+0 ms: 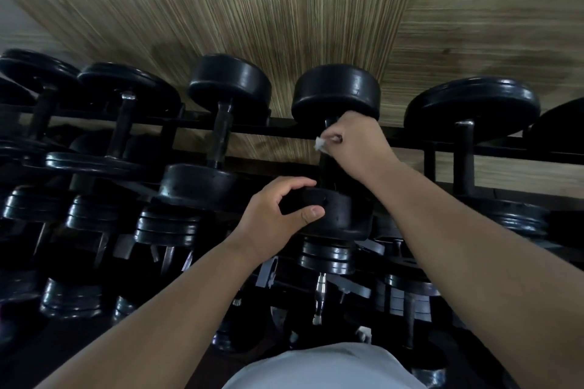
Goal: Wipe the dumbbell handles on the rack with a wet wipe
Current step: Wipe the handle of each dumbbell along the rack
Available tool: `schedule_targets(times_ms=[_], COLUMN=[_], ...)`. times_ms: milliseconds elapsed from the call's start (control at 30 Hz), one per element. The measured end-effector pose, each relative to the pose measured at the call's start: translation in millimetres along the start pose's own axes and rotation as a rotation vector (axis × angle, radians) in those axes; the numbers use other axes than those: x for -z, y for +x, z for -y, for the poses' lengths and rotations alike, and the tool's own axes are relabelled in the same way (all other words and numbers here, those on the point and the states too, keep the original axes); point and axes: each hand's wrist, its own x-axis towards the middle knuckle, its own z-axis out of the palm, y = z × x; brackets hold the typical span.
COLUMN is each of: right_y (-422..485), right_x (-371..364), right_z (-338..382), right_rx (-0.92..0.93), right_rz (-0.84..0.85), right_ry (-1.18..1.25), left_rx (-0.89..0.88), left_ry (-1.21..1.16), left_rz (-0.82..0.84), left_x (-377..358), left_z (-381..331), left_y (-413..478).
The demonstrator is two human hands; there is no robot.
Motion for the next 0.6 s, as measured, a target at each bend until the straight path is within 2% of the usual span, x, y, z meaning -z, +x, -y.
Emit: schedule_targets(times_ms=[67, 333, 500, 600], right_y=[8.2, 9.1, 16.0, 0.3], right_x=[-4.0, 18.6, 11.6, 4.5], right_z=[8.0, 15.3, 16.5, 22.6], right_rx=[0.027, 0.152, 0.029, -0.003], right_rz=[0.015, 0.264, 0.132, 0.152], right_ry=[-0.049, -0.212, -0.220, -0.197], left_rx=[-0.006, -0.009, -0.060, -0.088], left_ry=[0.001, -0.070, -0.080, -0.084], left_rz=[0.012, 0.042, 0.035, 0.048], left_x=[0.9, 2.6, 2.3, 2.7], left_z=[1.6, 12.8, 16.0, 18.7], left_y=[1.2, 5.7, 4.7, 5.9])
